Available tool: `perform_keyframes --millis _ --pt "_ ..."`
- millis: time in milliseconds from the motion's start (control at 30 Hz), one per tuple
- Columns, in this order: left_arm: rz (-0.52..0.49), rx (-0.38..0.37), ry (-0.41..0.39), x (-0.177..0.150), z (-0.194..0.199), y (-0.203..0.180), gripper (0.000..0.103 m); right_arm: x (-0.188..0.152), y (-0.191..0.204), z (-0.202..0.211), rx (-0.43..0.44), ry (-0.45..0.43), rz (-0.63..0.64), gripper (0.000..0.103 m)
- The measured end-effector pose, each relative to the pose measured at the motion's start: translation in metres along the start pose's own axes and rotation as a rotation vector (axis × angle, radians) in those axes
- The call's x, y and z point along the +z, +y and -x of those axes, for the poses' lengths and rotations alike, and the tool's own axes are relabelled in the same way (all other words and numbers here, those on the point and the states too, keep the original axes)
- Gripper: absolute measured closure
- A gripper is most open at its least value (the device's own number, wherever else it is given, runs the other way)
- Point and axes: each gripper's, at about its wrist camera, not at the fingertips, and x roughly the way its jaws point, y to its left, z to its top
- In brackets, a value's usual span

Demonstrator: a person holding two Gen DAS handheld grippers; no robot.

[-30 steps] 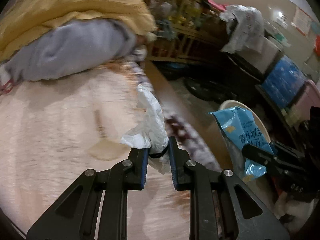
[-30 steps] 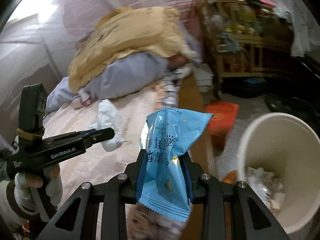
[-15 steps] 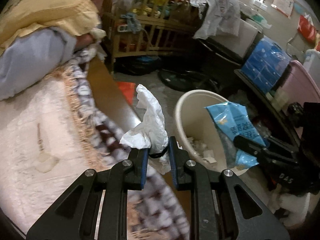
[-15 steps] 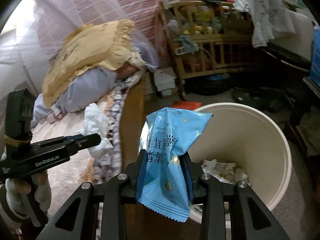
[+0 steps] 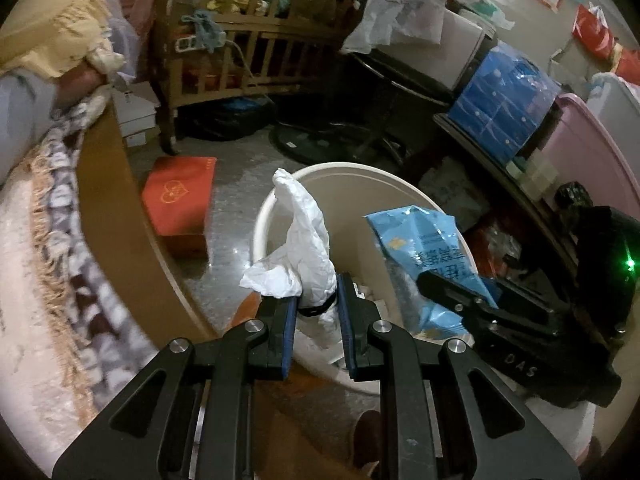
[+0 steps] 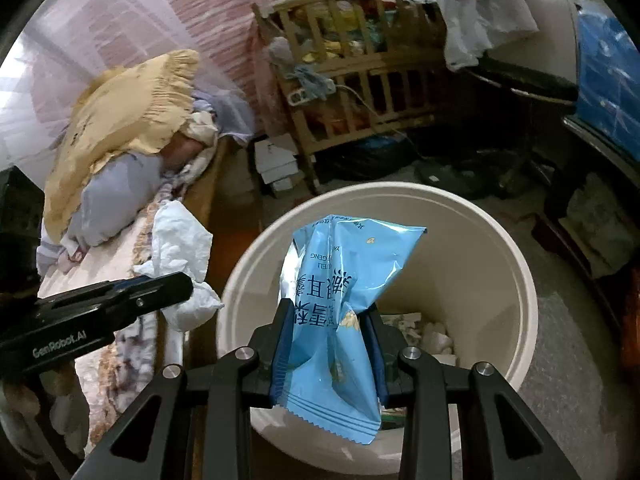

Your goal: Collect trash

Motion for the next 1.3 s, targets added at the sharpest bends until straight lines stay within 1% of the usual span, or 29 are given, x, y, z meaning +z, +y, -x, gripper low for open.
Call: perform_keyframes --millis 167,233,267,333,400,433,500,600,700,733,800,833,867,900,933,1033,1133,1167,1300 --pt "-0.004 -0.011 0.017 0.003 -0.018 -0.008 0.086 0.001 -0.014 -0.006 -0.021 0.006 -0.027 0.071" --pt "0.004 -0.02 0.023 0.004 -0.023 -0.009 0.084 0.002 -0.019 -0.005 -0.035 0.002 -0.038 0.063" --pt "0.007 -0.024 0.027 0.004 -0.026 -0.009 0.082 0.002 -0.021 -0.004 -0.042 -0.001 -0.047 0.061" --pt "0.011 -0.023 0.033 0.005 -0.03 -0.009 0.075 0.003 -0.027 -0.004 -0.055 -0.004 -0.064 0.058" --pt "0.02 -0.03 0.028 0.004 -0.031 -0.008 0.048 0.002 -0.03 -0.004 -0.065 -0.002 -0.074 0.058" --pt "0.027 -0.037 0.017 0.003 -0.03 -0.008 0.045 0.002 -0.031 -0.003 -0.066 -0.002 -0.079 0.058" --pt "0.03 -0.033 0.006 0.002 -0.028 -0.006 0.044 0.002 -0.034 -0.002 -0.07 -0.006 -0.085 0.057" --pt "0.028 -0.004 0.002 0.0 -0.021 -0.005 0.044 0.003 -0.032 0.004 -0.07 -0.023 -0.087 0.057" --pt "0.006 0.057 -0.034 -0.003 -0.005 -0.006 0.044 0.003 -0.022 0.013 -0.09 -0.048 -0.059 0.057" --pt "-0.009 0.088 -0.061 -0.005 0.005 -0.007 0.044 0.003 -0.015 0.018 -0.096 -0.062 -0.043 0.057" --pt "-0.021 0.127 -0.1 -0.009 0.019 -0.007 0.044 0.003 -0.004 0.027 -0.112 -0.092 -0.015 0.056" --pt "-0.02 0.148 -0.117 -0.012 0.028 -0.007 0.044 0.003 0.001 0.031 -0.117 -0.104 -0.001 0.053" --pt "-0.019 0.155 -0.126 -0.013 0.033 -0.007 0.044 0.004 0.009 0.036 -0.125 -0.117 0.02 0.047" --pt "-0.016 0.155 -0.14 -0.014 0.041 -0.006 0.044 0.006 0.016 0.041 -0.141 -0.13 0.04 0.035" --pt "-0.01 0.146 -0.16 -0.016 0.051 -0.005 0.044 0.007 0.022 0.045 -0.154 -0.144 0.055 0.029" --pt "-0.013 0.136 -0.218 -0.02 0.078 -0.003 0.044 0.009 0.038 0.062 -0.172 -0.187 0.078 0.029" --pt "-0.041 0.184 -0.27 -0.023 0.104 -0.009 0.044 0.008 0.048 0.08 -0.17 -0.219 0.069 0.029" --pt "-0.047 0.187 -0.285 -0.025 0.111 -0.009 0.044 0.008 0.053 0.087 -0.171 -0.232 0.071 0.029" --pt "-0.065 0.171 -0.333 -0.035 0.139 -0.008 0.044 0.008 0.069 0.109 -0.181 -0.28 0.083 0.029"
